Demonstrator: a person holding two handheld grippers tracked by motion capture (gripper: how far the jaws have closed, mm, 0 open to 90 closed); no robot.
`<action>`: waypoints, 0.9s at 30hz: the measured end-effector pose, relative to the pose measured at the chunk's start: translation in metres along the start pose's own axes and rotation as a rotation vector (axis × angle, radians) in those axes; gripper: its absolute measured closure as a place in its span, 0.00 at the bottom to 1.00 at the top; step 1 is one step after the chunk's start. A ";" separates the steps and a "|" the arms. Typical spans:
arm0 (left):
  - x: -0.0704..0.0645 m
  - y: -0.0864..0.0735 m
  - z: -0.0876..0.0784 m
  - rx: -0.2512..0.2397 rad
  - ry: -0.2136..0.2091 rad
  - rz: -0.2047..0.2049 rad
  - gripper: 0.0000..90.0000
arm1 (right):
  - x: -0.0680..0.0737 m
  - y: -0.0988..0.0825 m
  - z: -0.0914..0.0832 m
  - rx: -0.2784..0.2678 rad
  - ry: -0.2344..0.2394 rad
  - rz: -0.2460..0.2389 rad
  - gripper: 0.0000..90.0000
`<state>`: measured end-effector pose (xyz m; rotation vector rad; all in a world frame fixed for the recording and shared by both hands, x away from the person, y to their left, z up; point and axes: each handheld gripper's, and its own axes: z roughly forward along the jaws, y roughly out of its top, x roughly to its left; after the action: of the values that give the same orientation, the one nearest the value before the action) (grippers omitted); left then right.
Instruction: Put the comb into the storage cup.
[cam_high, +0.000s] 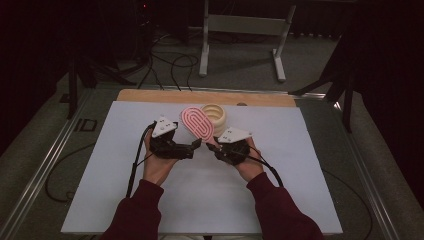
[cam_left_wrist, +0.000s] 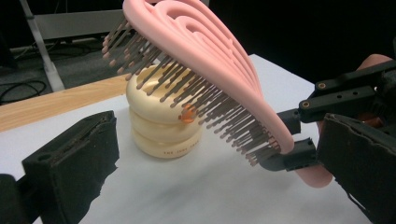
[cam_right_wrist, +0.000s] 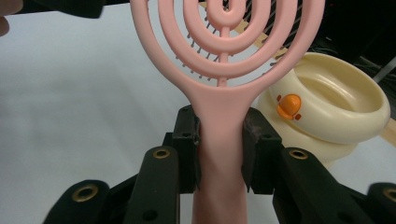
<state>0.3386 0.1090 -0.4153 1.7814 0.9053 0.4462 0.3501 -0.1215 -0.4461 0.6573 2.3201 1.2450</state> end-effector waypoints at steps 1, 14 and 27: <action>0.000 0.000 0.001 -0.001 0.000 -0.002 0.00 | 0.000 0.000 0.000 0.000 0.002 0.002 0.78; -0.002 0.005 0.011 0.017 -0.005 -0.027 0.00 | 0.002 0.001 0.000 -0.005 0.004 -0.003 0.78; -0.003 0.007 0.020 0.027 -0.013 -0.057 0.01 | 0.002 0.001 -0.001 -0.010 0.003 -0.005 0.78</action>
<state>0.3528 0.0925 -0.4164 1.7765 0.9549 0.3867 0.3481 -0.1199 -0.4449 0.6464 2.3150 1.2547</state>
